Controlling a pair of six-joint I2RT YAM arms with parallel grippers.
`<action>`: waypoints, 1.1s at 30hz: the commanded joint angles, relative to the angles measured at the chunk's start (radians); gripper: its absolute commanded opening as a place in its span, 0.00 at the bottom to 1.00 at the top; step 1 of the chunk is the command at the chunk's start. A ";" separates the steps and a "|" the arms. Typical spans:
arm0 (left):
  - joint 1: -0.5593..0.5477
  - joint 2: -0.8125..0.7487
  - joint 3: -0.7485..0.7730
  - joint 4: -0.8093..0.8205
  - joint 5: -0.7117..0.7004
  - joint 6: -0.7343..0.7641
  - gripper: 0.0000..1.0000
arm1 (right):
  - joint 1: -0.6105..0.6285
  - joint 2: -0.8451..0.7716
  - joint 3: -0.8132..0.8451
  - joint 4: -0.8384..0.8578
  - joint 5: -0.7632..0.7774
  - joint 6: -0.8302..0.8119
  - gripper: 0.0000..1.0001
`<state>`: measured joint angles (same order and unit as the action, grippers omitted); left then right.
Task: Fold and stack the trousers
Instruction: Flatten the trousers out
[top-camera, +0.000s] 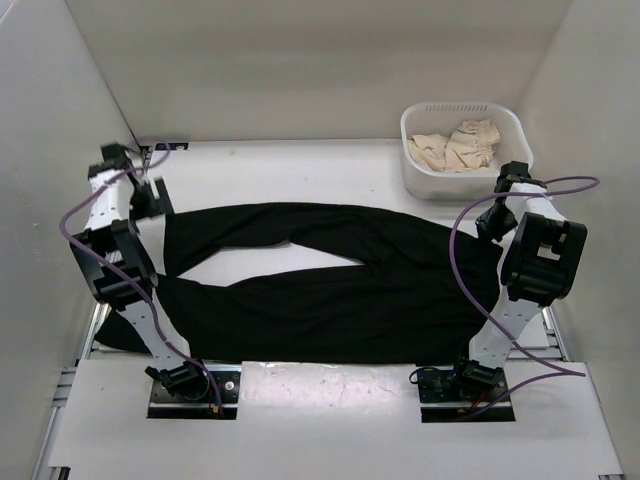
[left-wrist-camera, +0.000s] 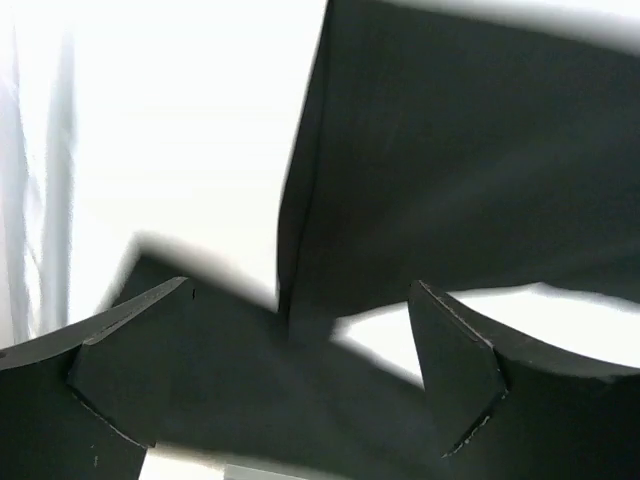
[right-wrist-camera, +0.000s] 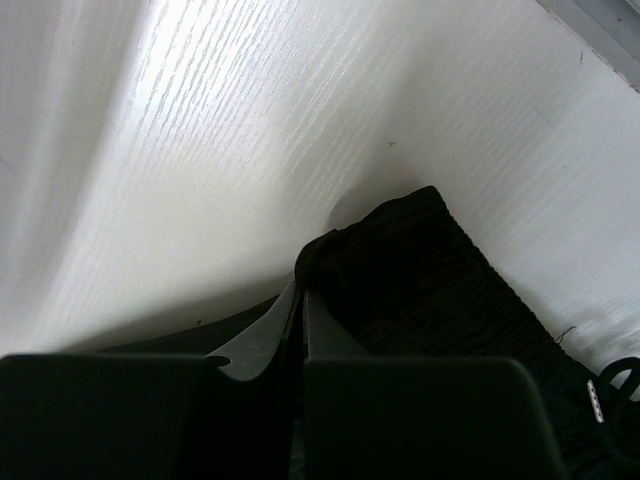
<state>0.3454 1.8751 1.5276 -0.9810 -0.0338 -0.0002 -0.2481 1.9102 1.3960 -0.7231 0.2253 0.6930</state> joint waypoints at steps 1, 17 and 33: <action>0.001 0.073 0.280 -0.019 0.167 0.000 1.00 | 0.006 -0.025 0.046 -0.025 0.029 -0.039 0.00; -0.031 0.532 0.510 -0.081 0.382 0.000 1.00 | 0.015 -0.011 0.069 -0.044 0.022 -0.058 0.00; -0.031 0.118 0.533 0.152 0.058 0.000 0.14 | 0.015 -0.209 0.084 -0.075 0.068 -0.125 0.00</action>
<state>0.3130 2.3043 2.1021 -0.9741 0.1276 -0.0067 -0.2352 1.8145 1.4574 -0.7979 0.2424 0.5968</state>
